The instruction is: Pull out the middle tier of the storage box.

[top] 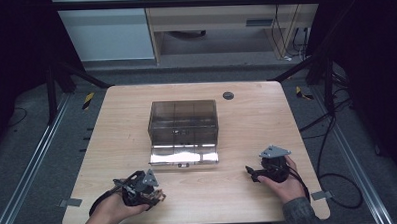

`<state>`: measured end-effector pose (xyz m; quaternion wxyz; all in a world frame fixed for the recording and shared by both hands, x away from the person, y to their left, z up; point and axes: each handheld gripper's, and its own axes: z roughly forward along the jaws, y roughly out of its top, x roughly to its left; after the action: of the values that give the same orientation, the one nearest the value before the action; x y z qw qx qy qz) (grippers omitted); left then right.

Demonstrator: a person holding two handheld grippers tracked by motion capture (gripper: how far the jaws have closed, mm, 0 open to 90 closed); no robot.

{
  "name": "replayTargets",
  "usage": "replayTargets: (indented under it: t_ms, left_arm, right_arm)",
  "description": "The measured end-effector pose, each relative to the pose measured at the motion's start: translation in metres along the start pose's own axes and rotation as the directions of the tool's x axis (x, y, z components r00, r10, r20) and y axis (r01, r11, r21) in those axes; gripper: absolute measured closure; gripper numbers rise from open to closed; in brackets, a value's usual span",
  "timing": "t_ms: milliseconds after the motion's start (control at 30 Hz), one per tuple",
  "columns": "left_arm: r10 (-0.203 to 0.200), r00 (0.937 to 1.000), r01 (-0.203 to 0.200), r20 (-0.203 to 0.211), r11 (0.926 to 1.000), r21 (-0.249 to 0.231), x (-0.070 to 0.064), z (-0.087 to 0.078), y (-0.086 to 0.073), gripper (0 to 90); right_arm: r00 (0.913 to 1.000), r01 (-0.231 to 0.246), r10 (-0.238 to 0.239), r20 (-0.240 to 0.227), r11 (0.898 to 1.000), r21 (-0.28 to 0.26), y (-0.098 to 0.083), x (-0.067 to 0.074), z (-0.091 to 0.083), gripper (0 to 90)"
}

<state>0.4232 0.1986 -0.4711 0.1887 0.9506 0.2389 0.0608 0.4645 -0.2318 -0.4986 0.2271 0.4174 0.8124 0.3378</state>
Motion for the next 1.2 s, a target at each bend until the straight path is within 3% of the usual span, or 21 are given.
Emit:
replayTargets:
  t_ms: [333, 600, 1200]
  left_arm:
    - [0.021, 0.9998, -0.021, -0.001, 0.9998, 0.003, 0.0039, -0.0006, 0.0008, 78.1]
    - [0.048, 0.9974, -0.047, -0.055, 0.9988, 0.017, -0.0010, -0.0020, 0.0052, 81.5]
    - [0.050, 0.9953, -0.049, -0.083, 0.9987, 0.009, 0.0006, -0.0066, 0.0074, 84.4]
  right_arm:
    - [1.0000, 0.008, -0.008, 0.002, 1.000, 0.002, -0.0002, 0.0000, 0.0008, 14.7]
    - [0.9999, 0.011, -0.011, 0.002, 1.000, 0.009, -0.0001, 0.0007, 0.0014, 14.8]
    - [0.9999, 0.013, -0.013, -0.003, 1.000, 0.006, -0.0006, -0.0002, 0.0013, 15.0]
